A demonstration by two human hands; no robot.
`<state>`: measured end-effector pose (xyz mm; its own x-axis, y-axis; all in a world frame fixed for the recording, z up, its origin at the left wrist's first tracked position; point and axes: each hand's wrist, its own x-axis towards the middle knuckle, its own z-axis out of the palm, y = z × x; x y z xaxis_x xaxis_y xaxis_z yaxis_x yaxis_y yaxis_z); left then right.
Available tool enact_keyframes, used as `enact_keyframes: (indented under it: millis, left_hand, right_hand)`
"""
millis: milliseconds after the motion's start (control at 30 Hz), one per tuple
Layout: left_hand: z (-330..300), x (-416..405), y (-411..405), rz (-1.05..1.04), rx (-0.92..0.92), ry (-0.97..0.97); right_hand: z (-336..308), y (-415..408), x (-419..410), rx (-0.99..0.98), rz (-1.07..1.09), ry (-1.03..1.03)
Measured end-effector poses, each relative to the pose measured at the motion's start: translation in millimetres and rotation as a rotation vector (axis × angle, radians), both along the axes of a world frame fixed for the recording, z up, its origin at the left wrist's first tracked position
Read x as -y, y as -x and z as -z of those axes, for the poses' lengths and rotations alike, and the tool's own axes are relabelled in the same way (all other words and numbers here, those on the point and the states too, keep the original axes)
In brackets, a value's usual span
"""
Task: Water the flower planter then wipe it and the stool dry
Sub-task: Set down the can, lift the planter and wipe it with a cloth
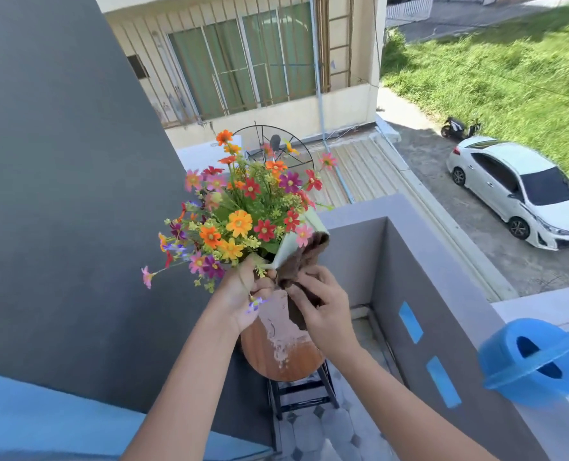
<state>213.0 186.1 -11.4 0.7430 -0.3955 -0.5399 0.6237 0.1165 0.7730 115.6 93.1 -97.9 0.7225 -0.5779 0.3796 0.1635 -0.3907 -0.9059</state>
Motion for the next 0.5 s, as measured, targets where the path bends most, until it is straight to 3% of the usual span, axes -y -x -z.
enact_keyframes:
  millis: [200, 500]
  left_hand:
    - [1, -2, 1, -0.006, -0.034, 0.023]
    - [14, 14, 8, -0.014, 0.058, 0.029]
  right_hand:
    - [24, -4, 20, -0.098, 0.092, -0.212]
    - [-32, -27, -1, 0.095, 0.136, -0.319]
